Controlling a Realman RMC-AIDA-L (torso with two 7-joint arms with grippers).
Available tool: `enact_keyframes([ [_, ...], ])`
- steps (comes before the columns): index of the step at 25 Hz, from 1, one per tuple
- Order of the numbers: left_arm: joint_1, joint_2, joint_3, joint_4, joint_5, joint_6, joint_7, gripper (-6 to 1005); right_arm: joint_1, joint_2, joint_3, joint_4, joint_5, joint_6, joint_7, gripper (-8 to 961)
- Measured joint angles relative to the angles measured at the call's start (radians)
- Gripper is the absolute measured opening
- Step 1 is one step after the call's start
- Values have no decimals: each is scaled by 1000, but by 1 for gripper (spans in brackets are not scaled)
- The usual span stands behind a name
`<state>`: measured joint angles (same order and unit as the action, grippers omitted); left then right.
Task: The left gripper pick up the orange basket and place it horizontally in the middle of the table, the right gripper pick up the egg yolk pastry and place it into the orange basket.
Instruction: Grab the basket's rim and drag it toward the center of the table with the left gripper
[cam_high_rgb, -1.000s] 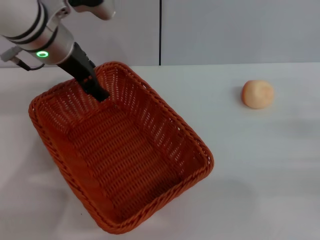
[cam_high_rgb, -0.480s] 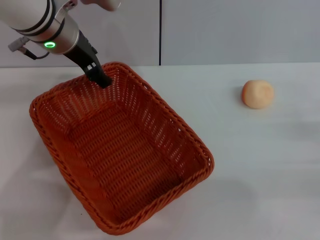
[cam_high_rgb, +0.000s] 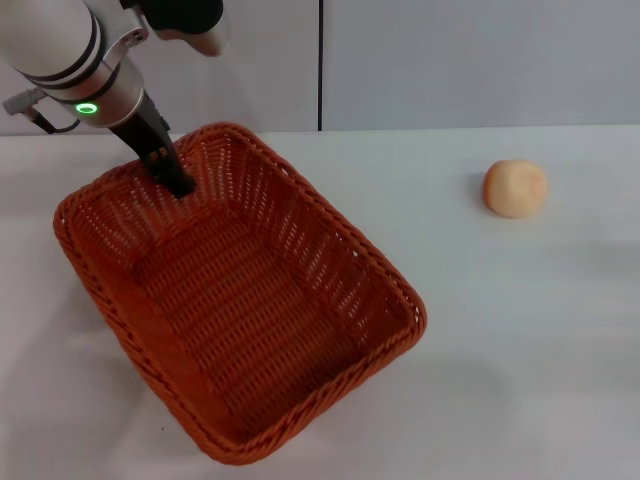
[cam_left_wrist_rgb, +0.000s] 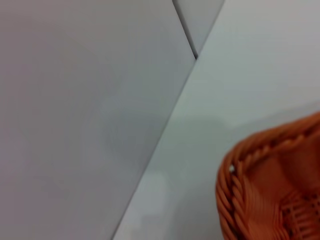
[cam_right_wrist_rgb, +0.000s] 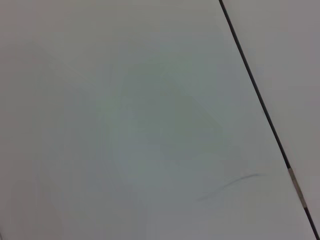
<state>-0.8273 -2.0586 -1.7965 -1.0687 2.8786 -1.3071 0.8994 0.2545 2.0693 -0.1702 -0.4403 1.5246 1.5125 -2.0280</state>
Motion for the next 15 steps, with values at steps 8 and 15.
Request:
enact_keyframes([
  [8, -1, 11, 2, 2, 10, -63, 20, 682, 4, 0, 0, 0, -9, -9, 0, 651],
  [15, -7, 20, 0, 3, 10, -123, 10, 675, 6, 0, 0, 0, -10, -24, -1, 650],
])
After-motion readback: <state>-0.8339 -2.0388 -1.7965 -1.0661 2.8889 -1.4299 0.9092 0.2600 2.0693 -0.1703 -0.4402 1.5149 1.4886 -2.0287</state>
